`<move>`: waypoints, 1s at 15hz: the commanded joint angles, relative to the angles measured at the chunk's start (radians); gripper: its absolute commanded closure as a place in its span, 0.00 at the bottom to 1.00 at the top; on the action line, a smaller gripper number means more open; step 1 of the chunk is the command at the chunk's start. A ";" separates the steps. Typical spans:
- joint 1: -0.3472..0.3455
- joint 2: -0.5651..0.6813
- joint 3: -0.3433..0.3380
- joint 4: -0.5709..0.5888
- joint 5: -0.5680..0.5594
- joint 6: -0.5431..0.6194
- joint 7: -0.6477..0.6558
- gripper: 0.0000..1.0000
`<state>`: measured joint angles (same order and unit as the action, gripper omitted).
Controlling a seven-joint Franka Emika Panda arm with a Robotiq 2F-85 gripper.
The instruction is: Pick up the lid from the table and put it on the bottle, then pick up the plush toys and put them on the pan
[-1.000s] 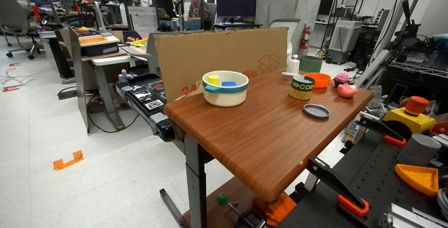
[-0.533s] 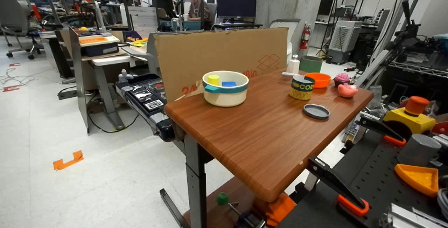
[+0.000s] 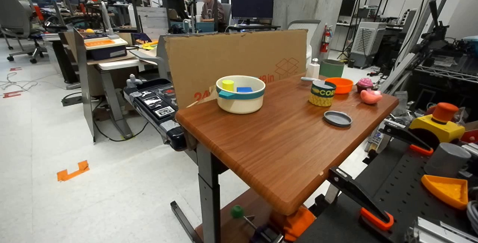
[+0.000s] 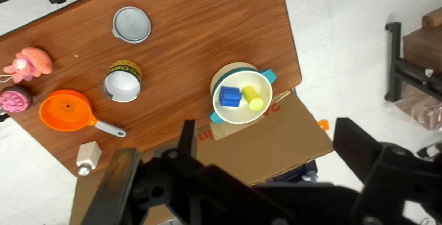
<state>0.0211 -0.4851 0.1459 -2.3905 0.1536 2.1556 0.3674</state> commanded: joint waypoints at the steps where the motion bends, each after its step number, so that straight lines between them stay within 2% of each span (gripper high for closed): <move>1: 0.015 0.079 -0.023 0.077 -0.037 -0.098 -0.097 0.00; 3: 0.030 0.106 -0.037 0.101 -0.026 -0.163 -0.180 0.00; 5: 0.019 0.133 -0.032 0.133 -0.041 -0.231 -0.172 0.00; 8: -0.007 0.157 -0.005 0.170 -0.102 -0.290 -0.053 0.00; 9: -0.012 0.163 -0.004 0.174 -0.117 -0.273 -0.016 0.00; 15: -0.054 0.220 -0.029 0.248 -0.144 -0.284 0.150 0.00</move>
<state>-0.0133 -0.3023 0.1257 -2.2032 0.0371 1.9070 0.4504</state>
